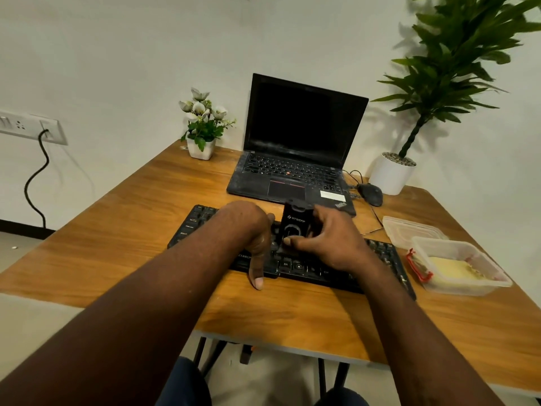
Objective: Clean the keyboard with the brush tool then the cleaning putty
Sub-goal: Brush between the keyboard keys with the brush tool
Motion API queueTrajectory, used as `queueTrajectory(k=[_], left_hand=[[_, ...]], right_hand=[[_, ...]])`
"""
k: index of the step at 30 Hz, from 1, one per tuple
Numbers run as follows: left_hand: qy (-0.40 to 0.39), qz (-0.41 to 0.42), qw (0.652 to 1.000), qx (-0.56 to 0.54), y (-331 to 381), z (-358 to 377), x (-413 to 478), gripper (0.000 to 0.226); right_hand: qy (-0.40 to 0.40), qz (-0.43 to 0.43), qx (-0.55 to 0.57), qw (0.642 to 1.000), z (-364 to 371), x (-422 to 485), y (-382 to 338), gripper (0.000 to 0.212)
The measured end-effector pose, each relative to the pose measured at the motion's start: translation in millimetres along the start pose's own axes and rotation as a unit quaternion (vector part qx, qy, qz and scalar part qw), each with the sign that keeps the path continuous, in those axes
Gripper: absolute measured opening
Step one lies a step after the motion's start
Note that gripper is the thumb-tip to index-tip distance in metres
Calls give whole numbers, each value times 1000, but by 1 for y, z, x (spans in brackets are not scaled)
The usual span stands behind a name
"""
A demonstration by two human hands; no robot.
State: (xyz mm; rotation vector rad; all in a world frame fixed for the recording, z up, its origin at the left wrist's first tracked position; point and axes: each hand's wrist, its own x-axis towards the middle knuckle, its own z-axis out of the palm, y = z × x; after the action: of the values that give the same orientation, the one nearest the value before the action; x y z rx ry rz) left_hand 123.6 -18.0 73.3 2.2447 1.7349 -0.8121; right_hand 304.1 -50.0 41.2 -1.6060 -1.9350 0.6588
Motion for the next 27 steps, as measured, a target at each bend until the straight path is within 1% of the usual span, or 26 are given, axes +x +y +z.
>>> queueTrajectory(k=[2,4,5,6,8,9,10,11,12,14,15,16,17,18,19,20,21,22,24,25,26,27], left_hand=[[-2,2,1000,-11,-2,1,0,153],[0,2,1000,-14,-3,2,0,153],[1,3,1000,-12,-2,2,0,152],[0,2,1000,-12,-2,2,0,152],[-7,2,1000,-10,0,1,0,153],[-8,1,1000,-8,1,0,0,153],[-7,-1,1000,-8,1,-1,0,152],[-6,-3,1000,-10,1,-1,0,152],[-5,-3,1000,-13,1,-1,0,152],[-2,-2,1000,-13,0,1,0,152],[-1,-2,1000,-14,-1,2,-1,152],[0,-1,1000,-15,-1,3,-1,152],[0,0,1000,-15,-1,3,-1,151],[-2,1,1000,-15,-1,2,-1,151],[-5,2,1000,-14,1,2,0,151],[-6,1,1000,-10,2,1,0,150],[-6,0,1000,-7,3,0,0,150],[-6,-1,1000,-4,3,0,0,149],[-4,1,1000,-2,3,0,0,149],[-2,1,1000,-2,2,0,0,150],[0,1,1000,-1,2,0,-1,150],[0,1,1000,-1,2,0,-1,150]], right_hand=[[96,37,-65,993,-6,7,4,61],[187,65,-122,973,-16,10,8,62],[197,63,-118,971,-20,8,8,62],[179,58,-75,979,-20,8,9,62],[87,56,52,993,-15,3,4,58],[37,55,71,995,-11,1,1,56],[14,47,53,997,-7,0,2,55],[26,43,17,999,-5,1,4,57],[69,48,-26,996,-6,4,7,59],[174,67,-108,976,-15,6,7,62],[202,66,-120,970,-20,5,9,62],[193,65,-94,974,-24,4,11,61],[149,63,-30,986,-26,0,10,59],[79,63,33,994,-26,-6,7,55],[8,55,65,996,-24,-11,5,52],[-39,41,59,997,-22,-15,5,52],[-55,30,36,997,-20,-17,7,53],[-35,30,14,999,-19,-16,10,56],[65,61,-30,996,-24,-12,14,63],[125,73,-69,987,-28,-10,17,64],[166,76,-94,979,-32,-9,19,65],[173,72,-85,978,-35,-11,20,64]])
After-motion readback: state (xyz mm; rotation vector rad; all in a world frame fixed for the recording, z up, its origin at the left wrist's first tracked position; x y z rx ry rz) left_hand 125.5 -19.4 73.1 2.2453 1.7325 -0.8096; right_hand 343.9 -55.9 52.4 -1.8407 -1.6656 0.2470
